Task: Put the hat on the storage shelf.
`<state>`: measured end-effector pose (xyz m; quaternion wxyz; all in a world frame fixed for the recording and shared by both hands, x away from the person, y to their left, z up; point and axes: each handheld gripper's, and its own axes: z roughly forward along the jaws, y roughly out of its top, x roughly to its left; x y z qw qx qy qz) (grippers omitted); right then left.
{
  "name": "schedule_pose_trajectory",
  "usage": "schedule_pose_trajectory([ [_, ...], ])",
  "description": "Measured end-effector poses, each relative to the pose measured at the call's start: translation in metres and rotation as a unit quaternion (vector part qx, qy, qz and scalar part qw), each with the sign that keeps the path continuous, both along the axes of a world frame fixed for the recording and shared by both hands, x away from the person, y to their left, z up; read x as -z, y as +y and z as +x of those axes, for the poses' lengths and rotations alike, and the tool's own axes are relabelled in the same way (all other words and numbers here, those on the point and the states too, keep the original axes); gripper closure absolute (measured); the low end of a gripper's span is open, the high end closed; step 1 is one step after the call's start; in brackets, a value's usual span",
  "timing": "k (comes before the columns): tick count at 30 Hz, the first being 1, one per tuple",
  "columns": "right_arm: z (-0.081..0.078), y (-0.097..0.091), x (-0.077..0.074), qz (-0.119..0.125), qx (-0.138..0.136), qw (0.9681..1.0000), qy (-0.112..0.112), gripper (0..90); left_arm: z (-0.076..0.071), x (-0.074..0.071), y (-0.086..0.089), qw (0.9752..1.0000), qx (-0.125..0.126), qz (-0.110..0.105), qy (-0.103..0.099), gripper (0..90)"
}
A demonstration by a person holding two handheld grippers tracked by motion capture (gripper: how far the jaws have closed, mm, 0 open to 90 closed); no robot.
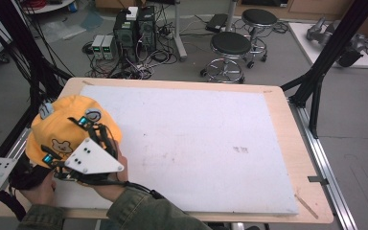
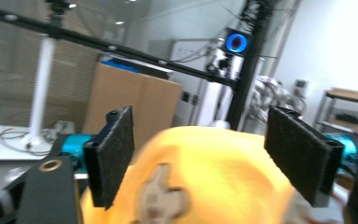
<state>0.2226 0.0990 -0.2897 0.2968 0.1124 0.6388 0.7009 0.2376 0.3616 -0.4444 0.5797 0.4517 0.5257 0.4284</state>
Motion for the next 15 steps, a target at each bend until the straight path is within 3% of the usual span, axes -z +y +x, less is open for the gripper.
schedule_pose_trajectory([
  [6,0.018,-0.023,-0.013,0.039,0.025,0.9986,0.023,18.8,0.0,0.0,0.0,1.0,0.001,0.002,0.0,28.5],
  [11,0.026,-0.041,-0.022,0.059,0.046,0.9968,0.029,18.8,0.0,0.0,0.0,1.0,0.0,0.002,-0.001,28.5],
  [15,0.036,-0.071,-0.031,0.072,0.069,0.994,0.045,18.7,0.0,0.0,-0.001,1.0,-0.001,0.005,0.0,28.5],
])
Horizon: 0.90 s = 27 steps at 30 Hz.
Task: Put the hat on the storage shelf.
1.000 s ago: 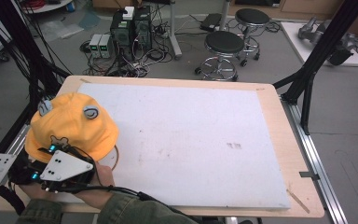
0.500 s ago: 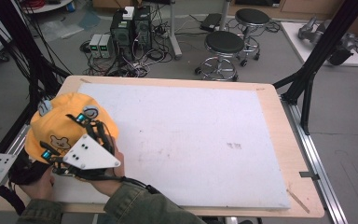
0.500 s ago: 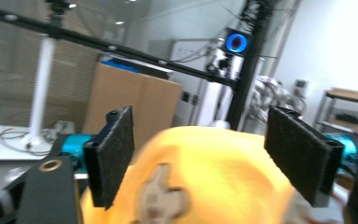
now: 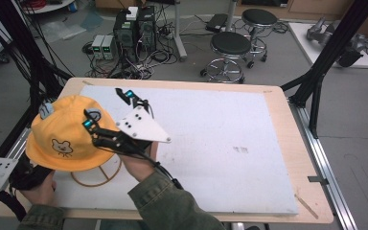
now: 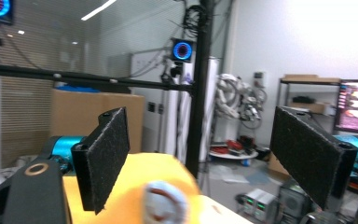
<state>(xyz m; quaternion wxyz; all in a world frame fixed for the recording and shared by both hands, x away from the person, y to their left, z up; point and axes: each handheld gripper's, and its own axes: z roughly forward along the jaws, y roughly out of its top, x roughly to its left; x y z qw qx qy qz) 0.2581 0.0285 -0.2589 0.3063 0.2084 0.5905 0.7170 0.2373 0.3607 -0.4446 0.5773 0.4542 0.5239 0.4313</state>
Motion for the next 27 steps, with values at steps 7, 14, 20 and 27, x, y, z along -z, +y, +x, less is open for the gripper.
schedule_pose_trajectory([
  [7,0.017,-0.056,-0.007,-0.012,0.087,0.9958,0.024,13.5,0.0,0.0,-0.002,1.0,0.002,0.002,0.0,28.5],
  [14,0.025,-0.119,-0.005,-0.007,0.175,0.9829,0.059,11.8,0.001,0.0,-0.004,1.0,0.003,0.004,0.0,28.5],
  [20,0.018,-0.161,0.003,-0.023,0.227,0.9711,0.071,11.6,0.0,0.0,-0.004,1.0,0.003,0.008,0.002,28.5],
  [27,0.005,-0.206,0.02,-0.051,0.273,0.956,0.094,11.6,0.0,0.0,-0.004,1.0,0.002,0.007,0.002,28.5],
])
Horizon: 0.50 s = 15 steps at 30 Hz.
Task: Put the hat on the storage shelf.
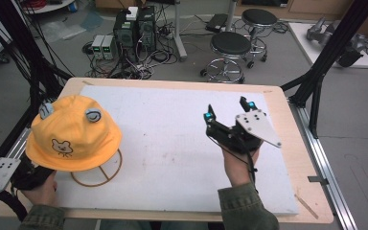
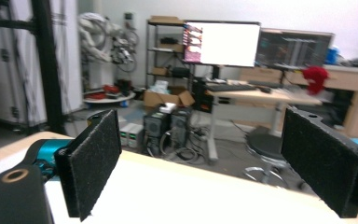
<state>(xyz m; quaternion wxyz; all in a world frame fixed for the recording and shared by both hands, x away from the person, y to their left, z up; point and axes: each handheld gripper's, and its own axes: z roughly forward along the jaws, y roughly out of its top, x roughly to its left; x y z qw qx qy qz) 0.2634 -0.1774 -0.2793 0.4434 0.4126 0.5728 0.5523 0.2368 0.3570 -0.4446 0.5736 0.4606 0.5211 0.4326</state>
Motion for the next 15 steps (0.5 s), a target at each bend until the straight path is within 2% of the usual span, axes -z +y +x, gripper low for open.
schedule_pose_trajectory([
  [4,-0.006,-0.026,0.006,0.012,0.022,0.9996,0.013,11.6,-0.001,0.0,-0.001,1.0,-0.001,-0.001,-0.002,28.5],
  [6,-0.008,-0.035,0.01,0.01,0.031,0.9993,0.019,11.6,-0.001,0.0,-0.001,1.0,-0.001,-0.002,-0.002,28.5],
  [10,-0.012,-0.049,0.019,0.001,0.049,0.9984,0.028,11.6,-0.002,0.0,-0.001,1.0,-0.002,-0.002,-0.001,28.5],
  [15,-0.016,-0.062,0.029,0.004,0.062,0.9973,0.039,11.6,-0.003,0.0,-0.001,1.0,-0.003,-0.003,-0.001,28.5],
])
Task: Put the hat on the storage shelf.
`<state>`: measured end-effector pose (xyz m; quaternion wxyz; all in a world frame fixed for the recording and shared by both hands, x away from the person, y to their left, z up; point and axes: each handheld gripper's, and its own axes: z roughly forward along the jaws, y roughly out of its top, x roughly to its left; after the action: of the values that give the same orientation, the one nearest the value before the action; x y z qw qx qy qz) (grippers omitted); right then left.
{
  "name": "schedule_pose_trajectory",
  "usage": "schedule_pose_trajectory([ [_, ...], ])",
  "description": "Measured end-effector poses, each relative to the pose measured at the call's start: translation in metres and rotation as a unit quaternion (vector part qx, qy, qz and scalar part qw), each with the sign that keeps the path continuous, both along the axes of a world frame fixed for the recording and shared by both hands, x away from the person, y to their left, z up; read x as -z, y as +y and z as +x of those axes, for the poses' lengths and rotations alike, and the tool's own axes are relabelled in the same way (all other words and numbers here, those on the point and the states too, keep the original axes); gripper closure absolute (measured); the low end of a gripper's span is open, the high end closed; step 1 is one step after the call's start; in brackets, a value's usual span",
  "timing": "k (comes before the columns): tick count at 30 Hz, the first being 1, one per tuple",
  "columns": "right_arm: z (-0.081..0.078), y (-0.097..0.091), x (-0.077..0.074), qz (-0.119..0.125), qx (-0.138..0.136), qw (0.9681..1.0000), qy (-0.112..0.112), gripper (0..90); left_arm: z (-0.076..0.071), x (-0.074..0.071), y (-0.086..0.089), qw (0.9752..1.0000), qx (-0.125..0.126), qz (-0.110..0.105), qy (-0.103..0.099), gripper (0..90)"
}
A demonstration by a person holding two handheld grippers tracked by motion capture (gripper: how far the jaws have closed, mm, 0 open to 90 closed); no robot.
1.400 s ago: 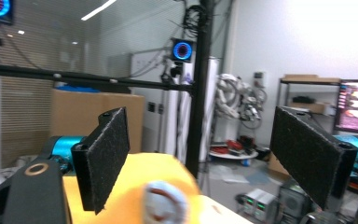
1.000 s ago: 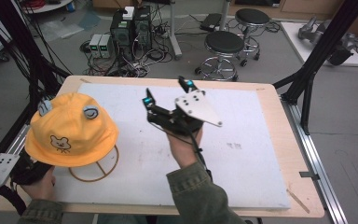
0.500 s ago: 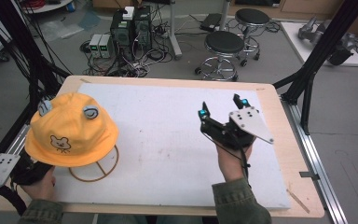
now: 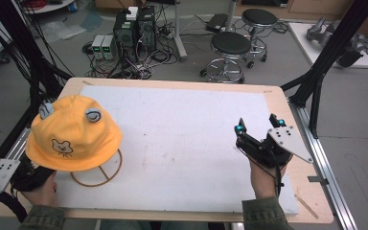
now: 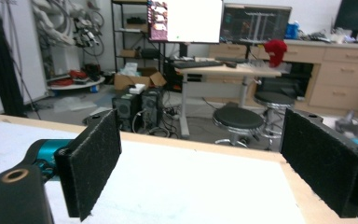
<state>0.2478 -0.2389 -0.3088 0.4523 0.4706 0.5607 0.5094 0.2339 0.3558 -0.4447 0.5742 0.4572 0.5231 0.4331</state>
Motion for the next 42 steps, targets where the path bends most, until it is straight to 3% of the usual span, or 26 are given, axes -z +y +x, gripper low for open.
schedule_pose_trajectory([
  [11,-0.006,-0.032,0.033,0.017,0.038,0.9988,0.027,11.7,-0.001,0.0,0.001,1.0,-0.002,-0.002,0.001,28.5],
  [15,-0.005,-0.037,0.042,0.02,0.046,0.9981,0.035,11.7,-0.001,0.0,0.0,1.0,-0.002,-0.002,0.001,28.5],
  [19,0.0,-0.042,0.061,0.023,0.064,0.9963,0.052,11.7,-0.001,0.0,0.001,1.0,-0.002,-0.002,0.001,28.5],
  [28,0.005,-0.044,0.088,0.023,0.07,0.9945,0.074,11.7,-0.001,0.001,0.001,1.0,-0.001,0.002,0.004,28.5],
  [37,0.007,-0.044,0.1,0.016,0.071,0.9945,0.075,11.7,-0.001,0.001,0.001,1.0,0.0,0.002,0.005,28.5],
  [42,0.007,-0.043,0.107,0.013,0.055,0.9969,0.055,11.7,0.0,0.001,0.0,1.0,0.0,0.003,0.004,28.5],
])
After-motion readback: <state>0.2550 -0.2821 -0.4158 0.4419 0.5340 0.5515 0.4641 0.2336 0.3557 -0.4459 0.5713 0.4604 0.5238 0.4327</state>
